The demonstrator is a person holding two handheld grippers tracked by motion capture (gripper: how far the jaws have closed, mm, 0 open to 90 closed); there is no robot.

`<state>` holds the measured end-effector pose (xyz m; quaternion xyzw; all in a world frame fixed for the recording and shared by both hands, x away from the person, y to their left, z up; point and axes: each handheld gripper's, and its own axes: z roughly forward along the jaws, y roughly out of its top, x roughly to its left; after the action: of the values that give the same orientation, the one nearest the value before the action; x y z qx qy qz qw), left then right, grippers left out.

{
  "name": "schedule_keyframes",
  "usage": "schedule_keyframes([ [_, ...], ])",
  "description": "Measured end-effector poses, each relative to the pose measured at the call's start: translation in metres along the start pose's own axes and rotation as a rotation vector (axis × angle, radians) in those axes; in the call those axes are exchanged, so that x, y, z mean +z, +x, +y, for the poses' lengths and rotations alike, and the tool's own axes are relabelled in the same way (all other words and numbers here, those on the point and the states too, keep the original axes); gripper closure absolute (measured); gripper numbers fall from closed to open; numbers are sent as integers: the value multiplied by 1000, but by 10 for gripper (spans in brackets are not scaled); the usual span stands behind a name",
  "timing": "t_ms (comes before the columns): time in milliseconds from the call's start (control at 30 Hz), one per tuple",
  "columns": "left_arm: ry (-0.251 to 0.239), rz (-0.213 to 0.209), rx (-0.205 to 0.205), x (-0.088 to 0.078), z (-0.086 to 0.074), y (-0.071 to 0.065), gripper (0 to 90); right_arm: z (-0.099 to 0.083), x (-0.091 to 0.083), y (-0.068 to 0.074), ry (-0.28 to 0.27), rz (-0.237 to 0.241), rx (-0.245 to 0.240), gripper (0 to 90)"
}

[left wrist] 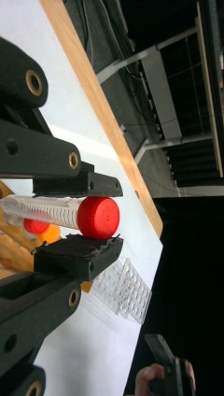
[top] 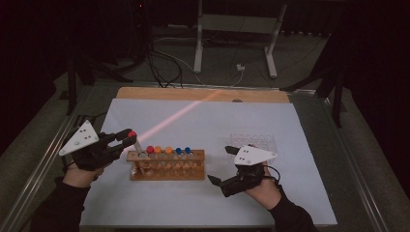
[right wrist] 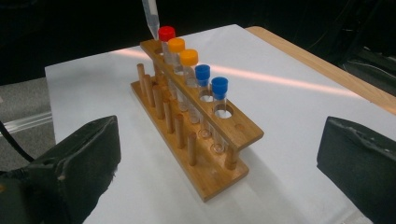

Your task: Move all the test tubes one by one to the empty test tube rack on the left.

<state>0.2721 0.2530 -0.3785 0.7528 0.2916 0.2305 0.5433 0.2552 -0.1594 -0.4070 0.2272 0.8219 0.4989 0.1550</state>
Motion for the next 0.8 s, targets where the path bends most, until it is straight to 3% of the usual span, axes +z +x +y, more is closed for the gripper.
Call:
schedule_keyframes([
  [300,10,-33,-33,13,-20,7,713,-1,-1,-2,0,-2,5,0],
  [800,106,-34,-80,31,-51,11,713,-2,-3,-5,1,0,14,0],
])
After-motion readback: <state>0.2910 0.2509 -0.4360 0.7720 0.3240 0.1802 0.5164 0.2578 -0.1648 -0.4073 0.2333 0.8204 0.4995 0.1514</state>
